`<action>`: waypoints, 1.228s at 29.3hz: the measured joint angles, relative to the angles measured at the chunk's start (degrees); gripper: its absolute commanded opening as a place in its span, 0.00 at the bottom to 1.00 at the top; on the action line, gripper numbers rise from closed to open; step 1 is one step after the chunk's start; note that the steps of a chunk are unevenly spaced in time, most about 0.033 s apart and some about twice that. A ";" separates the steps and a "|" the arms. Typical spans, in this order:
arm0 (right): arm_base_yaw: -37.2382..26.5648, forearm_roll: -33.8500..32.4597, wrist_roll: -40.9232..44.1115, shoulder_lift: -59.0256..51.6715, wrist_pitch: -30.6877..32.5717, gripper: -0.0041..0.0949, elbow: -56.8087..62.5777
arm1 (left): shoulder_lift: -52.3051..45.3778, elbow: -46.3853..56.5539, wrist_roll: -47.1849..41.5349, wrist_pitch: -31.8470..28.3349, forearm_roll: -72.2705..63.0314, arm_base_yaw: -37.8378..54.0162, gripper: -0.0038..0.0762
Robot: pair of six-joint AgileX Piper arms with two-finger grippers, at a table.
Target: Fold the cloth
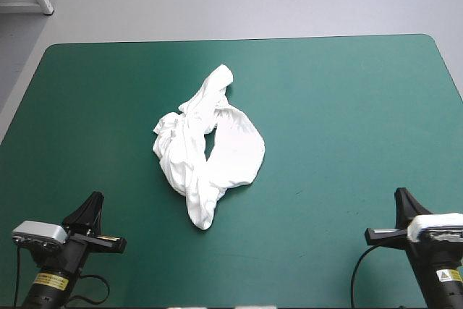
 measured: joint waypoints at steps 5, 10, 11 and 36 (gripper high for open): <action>0.00 -6.97 -0.87 2.16 10.17 0.22 -2.75 | 0.00 0.00 1.83 0.69 0.21 0.00 0.24; 0.00 -7.88 0.70 2.48 11.92 0.59 -2.79 | 0.00 0.00 3.58 1.05 0.21 0.00 0.56; 0.00 -7.90 0.78 2.48 12.48 0.67 -2.79 | 0.00 0.00 4.33 1.12 0.21 0.00 0.60; 7.95 -22.16 19.04 28.84 32.16 0.75 -32.64 | 53.07 -35.77 2.04 20.30 -2.63 -0.71 0.62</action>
